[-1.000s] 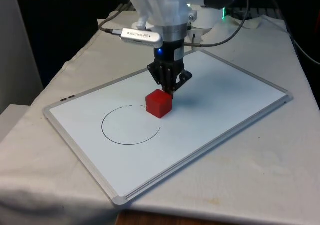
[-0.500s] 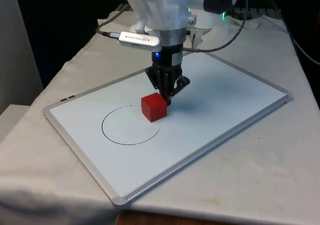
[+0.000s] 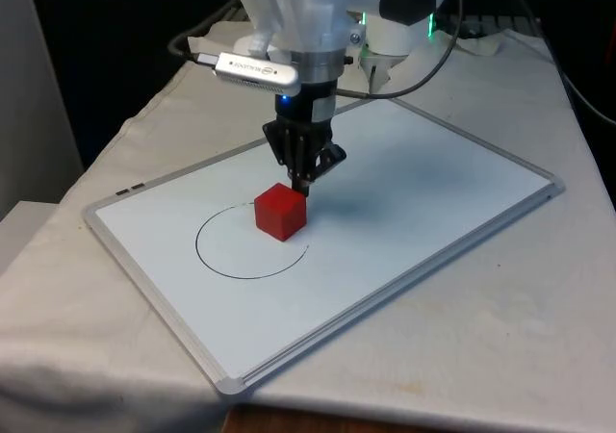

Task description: Push the cube into the marked area.

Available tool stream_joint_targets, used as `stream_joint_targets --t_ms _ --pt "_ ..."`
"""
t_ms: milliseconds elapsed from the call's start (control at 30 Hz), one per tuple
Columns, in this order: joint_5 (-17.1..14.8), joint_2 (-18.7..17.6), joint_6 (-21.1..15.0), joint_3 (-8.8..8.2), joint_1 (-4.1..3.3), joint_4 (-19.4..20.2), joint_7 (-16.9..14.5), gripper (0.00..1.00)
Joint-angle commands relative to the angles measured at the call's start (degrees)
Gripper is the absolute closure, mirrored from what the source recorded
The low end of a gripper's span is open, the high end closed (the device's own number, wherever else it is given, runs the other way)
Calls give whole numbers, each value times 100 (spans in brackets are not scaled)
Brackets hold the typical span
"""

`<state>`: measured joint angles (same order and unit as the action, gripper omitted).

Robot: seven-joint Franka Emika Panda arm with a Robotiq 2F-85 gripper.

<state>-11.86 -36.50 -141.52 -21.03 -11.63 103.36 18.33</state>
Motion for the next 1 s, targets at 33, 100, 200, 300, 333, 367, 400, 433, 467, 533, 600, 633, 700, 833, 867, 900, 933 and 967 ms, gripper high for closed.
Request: stream_joint_targets --t_ms 33,100,200,300,333,367,400,433,467,533,600,633,700,833,867,900,933,967 --pt "92 -97 80 -69 -29 -138 132 100" --pt "155 -183 126 -80 -23 -281 218 100" --pt "138 -281 183 -69 0 -453 246 100" --pt "132 -350 229 -80 6 -579 275 100" --pt "132 -384 246 -86 6 -630 286 100" --pt "132 -447 275 -92 11 -739 321 100" --pt "132 -481 292 -97 17 -791 338 100" --pt "126 -510 304 -109 17 -837 350 100" --pt "132 -539 321 -120 17 -877 367 100" --pt "126 -544 298 -126 11 -888 355 100" --pt "149 -602 407 -178 0 -1026 424 100" --pt "155 -579 435 -195 -11 -1037 424 100" --pt "155 -533 481 -218 -29 -1049 430 100" --pt "126 -527 510 -195 -17 -1100 401 100" --pt "138 -430 561 -206 -74 -1066 458 100" --pt "138 -367 602 -201 -97 -1066 476 100" --pt "138 -344 613 -201 -109 -1066 481 100" --pt "132 -321 630 -201 -120 -1066 487 100"
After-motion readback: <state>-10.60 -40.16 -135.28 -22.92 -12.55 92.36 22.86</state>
